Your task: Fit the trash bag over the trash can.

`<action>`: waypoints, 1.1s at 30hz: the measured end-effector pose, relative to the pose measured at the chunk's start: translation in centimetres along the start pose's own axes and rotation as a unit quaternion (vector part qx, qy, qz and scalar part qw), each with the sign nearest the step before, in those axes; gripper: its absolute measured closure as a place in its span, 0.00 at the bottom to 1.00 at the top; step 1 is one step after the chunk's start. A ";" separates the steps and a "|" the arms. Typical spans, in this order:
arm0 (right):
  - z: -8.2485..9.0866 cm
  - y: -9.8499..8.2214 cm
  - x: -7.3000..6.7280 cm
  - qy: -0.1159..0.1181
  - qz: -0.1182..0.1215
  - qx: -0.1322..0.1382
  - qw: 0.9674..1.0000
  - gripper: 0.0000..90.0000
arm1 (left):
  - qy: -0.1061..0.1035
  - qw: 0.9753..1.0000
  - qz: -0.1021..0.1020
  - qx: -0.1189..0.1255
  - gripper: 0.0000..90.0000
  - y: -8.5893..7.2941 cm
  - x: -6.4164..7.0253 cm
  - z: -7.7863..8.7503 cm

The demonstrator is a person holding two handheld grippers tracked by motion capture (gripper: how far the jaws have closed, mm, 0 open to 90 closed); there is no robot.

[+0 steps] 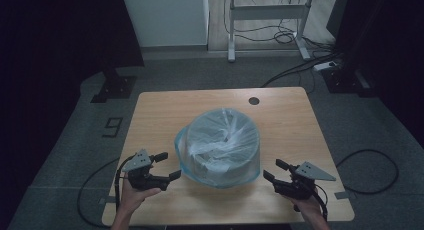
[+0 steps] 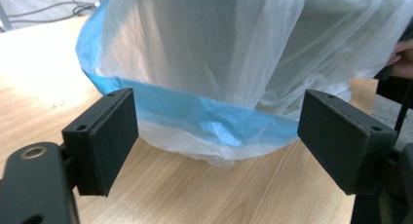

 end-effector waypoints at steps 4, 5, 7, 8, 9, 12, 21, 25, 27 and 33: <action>0.6 -0.7 1.4 -0.009 -0.012 -0.002 1.000 0.33 | -0.013 1.000 -0.009 0.011 0.18 1.1 -0.3 0.7; 0.6 -0.8 1.6 -0.011 -0.015 -0.002 1.000 0.33 | -0.014 1.000 -0.012 0.012 0.18 1.4 -0.4 0.8; 0.7 -1.0 2.0 -0.013 -0.017 -0.005 1.000 0.33 | -0.018 1.000 -0.017 0.013 0.19 2.0 -0.6 0.9; 0.7 -1.0 2.1 -0.013 -0.019 -0.005 1.000 0.33 | -0.022 0.999 -0.021 0.014 0.20 2.5 -0.7 0.9; 0.7 -1.1 2.2 -0.013 -0.020 -0.005 1.000 0.33 | -0.025 0.999 -0.025 0.015 0.21 2.9 -0.8 1.0; 0.8 -1.1 2.4 -0.013 -0.022 -0.004 1.000 0.34 | -0.035 0.998 -0.042 0.017 0.22 4.1 -0.8 0.9; 0.6 -1.3 2.5 -0.011 -0.022 -0.007 1.000 0.36 | -0.082 0.992 -0.086 0.031 0.30 9.0 -1.1 0.3; 0.5 -1.3 2.4 -0.010 -0.022 -0.008 1.000 0.37 | -0.102 0.989 -0.102 0.012 0.32 10.5 -0.6 -0.6; 0.5 -1.4 2.4 -0.009 -0.020 -0.010 1.000 0.37 | -0.104 0.989 -0.110 0.000 0.32 11.1 -0.3 -1.2; 0.4 -1.6 2.3 -0.005 -0.018 -0.014 1.000 0.40 | -0.117 0.984 -0.126 -0.056 0.40 12.4 0.7 -3.4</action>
Point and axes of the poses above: each handheld gripper's, and its own axes: z roughly backward along the jaws, y roughly out of its top, x roughly to its right, the point moved 10 cm from there along -z, roughly forward along the jaws, and after that the axes turned 12 degrees about -x, right-handed, at the moved point
